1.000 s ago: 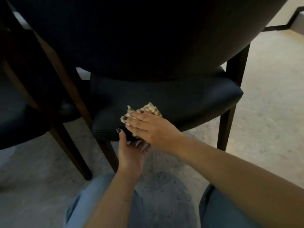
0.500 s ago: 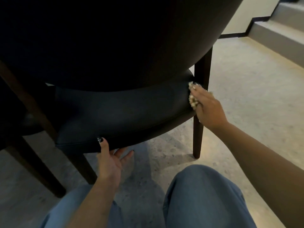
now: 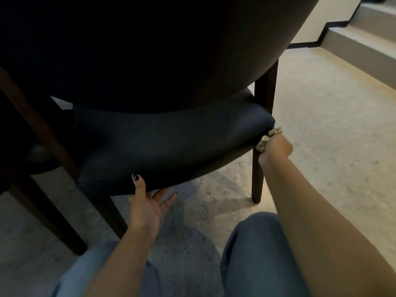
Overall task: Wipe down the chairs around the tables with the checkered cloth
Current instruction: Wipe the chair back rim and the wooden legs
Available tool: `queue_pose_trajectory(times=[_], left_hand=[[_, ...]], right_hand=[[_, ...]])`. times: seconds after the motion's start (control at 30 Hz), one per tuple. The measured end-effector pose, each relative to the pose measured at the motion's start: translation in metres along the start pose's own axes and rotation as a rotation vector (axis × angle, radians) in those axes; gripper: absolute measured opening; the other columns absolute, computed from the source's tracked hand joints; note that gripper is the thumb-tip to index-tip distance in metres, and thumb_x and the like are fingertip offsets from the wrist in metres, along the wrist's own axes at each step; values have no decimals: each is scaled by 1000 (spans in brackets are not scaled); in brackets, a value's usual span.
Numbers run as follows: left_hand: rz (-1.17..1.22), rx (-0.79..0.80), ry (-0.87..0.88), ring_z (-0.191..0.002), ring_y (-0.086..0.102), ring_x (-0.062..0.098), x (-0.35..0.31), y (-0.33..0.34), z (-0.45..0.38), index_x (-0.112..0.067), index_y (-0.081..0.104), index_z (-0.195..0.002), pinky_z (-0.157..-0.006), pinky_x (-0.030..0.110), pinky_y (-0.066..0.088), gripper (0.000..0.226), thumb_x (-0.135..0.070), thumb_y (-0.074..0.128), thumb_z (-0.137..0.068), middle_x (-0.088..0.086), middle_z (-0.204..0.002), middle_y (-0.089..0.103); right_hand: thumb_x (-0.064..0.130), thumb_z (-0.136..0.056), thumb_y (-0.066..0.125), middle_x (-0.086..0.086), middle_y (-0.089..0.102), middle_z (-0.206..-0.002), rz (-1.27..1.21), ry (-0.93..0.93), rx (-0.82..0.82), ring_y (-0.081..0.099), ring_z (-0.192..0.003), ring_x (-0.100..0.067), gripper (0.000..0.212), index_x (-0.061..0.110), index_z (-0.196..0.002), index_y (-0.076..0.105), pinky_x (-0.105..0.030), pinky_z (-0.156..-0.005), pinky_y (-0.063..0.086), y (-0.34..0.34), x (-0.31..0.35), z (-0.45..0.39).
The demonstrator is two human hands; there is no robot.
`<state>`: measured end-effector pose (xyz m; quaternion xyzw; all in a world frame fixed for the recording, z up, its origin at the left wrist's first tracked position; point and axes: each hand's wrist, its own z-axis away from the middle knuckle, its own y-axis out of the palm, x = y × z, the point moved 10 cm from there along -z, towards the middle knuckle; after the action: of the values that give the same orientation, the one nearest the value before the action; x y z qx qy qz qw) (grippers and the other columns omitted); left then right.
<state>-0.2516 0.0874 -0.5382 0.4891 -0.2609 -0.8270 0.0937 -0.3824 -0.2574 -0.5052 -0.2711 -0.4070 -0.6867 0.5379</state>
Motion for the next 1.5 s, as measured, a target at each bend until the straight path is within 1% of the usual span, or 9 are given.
queue_pose_trajectory(times=[0.2, 0.37, 0.63, 0.77, 0.87, 1.0, 1.1, 1.37, 1.5], left_hand=[[-71, -22, 19, -106, 66, 24, -6, -1, 3, -23, 33, -146, -95, 48, 48, 82, -62, 50, -76, 7, -131, 59], [-195, -17, 20, -118, 58, 19, -10, -5, 3, -27, 28, -148, -100, 44, 45, 85, -65, 47, -74, 1, -135, 56], [-243, -40, -52, -125, 41, 6, -11, -13, 9, -19, 21, -153, -114, 34, 27, 96, -67, 49, -75, -4, -151, 38], [-215, -75, -36, -88, 65, -5, -13, -16, 13, -17, 53, -130, -88, 21, 47, 72, -63, 55, -74, -14, -107, 70], [-198, -86, -29, -101, 64, 3, -15, -18, 14, -19, 58, -121, -103, 30, 41, 64, -60, 58, -73, -8, -112, 70], [-177, -62, -51, -113, 62, 12, -14, -19, 14, -16, 51, -134, -112, 40, 32, 76, -60, 59, -72, -1, -123, 66], [-162, -71, -74, -108, 65, 12, -10, -23, 11, -18, 53, -131, -110, 41, 35, 72, -59, 60, -72, -1, -117, 69], [-287, -26, -49, -104, 66, 11, -17, -26, 9, -16, 52, -131, -100, 40, 42, 76, -62, 59, -70, -2, -110, 72], [-323, -3, -23, -101, 67, 9, -19, -24, 7, -17, 47, -136, -102, 42, 44, 81, -63, 57, -70, -2, -111, 71]], right_hand=[[18, -97, 45, 5, 49, -59, -103, 298, 74, 41, -43, -4, 24, 19, -76, 55, -14, -44, 41, 5, -70, 37], [19, -99, 44, -4, 63, -86, -64, 391, 143, 63, -87, -13, 16, 16, -93, 59, -35, -93, 52, 9, -108, 75], [12, -98, 38, -7, 57, -75, 124, 507, 308, 57, -66, -18, 21, 9, -90, 56, -34, -71, 55, 27, -182, 157], [11, -94, 43, -14, 64, -82, 271, 520, 409, 64, -77, -27, 19, 8, -86, 59, -41, -78, 57, 31, -205, 188], [3, -94, 37, -8, 53, -61, 269, 467, 402, 53, -51, -18, 21, 9, -79, 50, -24, -45, 46, 23, -177, 170], [5, -95, 36, -8, 54, -83, 303, 96, 132, 53, -63, -16, 18, 5, -92, 54, -29, -62, 50, -1, -73, 101], [11, -94, 31, -7, 55, -91, 147, -172, -26, 54, -52, -14, 26, 12, -108, 53, -20, -44, 42, -3, 4, 57], [23, -101, 34, 0, 57, -131, 308, -319, 30, 56, -113, -19, 40, 20, -137, 51, -33, -99, 48, 30, 21, 43], [13, -100, 35, -9, 58, -123, 301, -236, -26, 59, -95, -25, 38, 13, -135, 50, -31, -79, 47, 21, -11, 66]])
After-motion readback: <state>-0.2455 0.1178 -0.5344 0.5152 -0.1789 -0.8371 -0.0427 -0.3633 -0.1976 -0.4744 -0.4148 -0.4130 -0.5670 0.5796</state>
